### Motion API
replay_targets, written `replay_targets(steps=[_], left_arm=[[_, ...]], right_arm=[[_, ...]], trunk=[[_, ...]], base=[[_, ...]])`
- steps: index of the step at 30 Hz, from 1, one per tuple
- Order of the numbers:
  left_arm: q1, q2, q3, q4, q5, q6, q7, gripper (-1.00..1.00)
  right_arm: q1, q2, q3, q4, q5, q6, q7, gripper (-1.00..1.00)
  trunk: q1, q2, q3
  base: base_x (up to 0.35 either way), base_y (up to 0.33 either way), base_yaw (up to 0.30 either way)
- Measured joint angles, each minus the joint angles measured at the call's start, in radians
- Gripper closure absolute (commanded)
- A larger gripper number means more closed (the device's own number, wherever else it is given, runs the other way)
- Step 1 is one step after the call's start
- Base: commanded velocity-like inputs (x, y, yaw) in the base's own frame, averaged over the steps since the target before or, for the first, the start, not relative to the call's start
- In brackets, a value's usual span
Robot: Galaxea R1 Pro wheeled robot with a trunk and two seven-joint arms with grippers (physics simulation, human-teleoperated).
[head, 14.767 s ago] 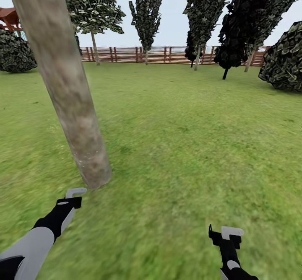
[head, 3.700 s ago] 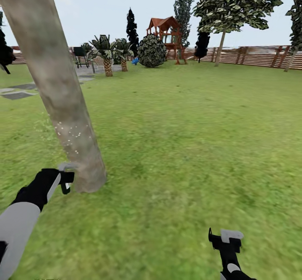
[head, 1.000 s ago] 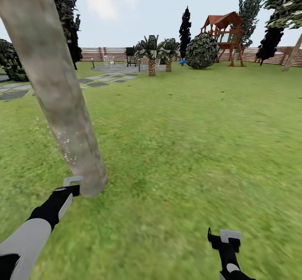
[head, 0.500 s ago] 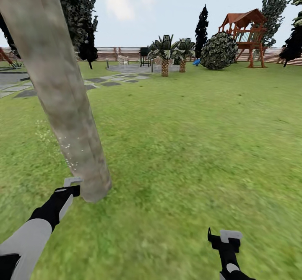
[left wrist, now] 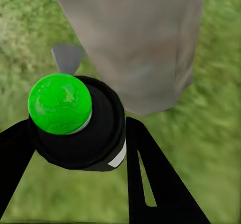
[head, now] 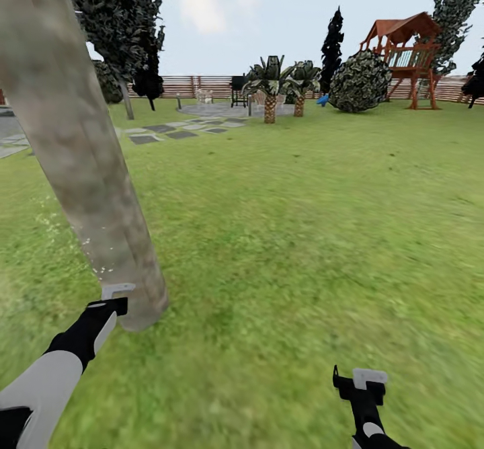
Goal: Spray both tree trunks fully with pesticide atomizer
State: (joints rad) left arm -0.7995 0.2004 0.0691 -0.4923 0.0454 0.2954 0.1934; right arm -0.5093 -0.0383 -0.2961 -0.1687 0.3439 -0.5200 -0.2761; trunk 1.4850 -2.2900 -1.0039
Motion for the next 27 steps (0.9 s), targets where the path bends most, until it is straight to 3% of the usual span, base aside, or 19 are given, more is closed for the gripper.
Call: replay_targets(steps=[5, 14, 27], left_arm=[[0.000, 0.001, 0.000, 0.004, 0.003, -0.001, 0.061, 1.00], [0.000, 0.001, 0.000, 0.005, 0.006, 0.001, 0.067, 1.00], [0.000, 0.001, 0.000, 0.005, 0.006, 0.002, 0.067, 1.00]], right_arm=[[0.000, 0.000, 0.000, 0.000, 0.000, 0.000, 0.000, -1.00], [0.000, 0.000, 0.000, 0.000, 0.000, 0.000, 0.000, -1.00], [0.000, 0.000, 0.000, 0.000, 0.000, 0.000, 0.000, -1.00]], trunk=[[0.000, 0.000, 0.000], [0.000, 0.000, 0.000], [0.000, 0.000, 0.000]], base=[[0.165, -0.243, 0.277], [0.172, -0.243, 0.266], [0.063, -0.262, 0.012]])
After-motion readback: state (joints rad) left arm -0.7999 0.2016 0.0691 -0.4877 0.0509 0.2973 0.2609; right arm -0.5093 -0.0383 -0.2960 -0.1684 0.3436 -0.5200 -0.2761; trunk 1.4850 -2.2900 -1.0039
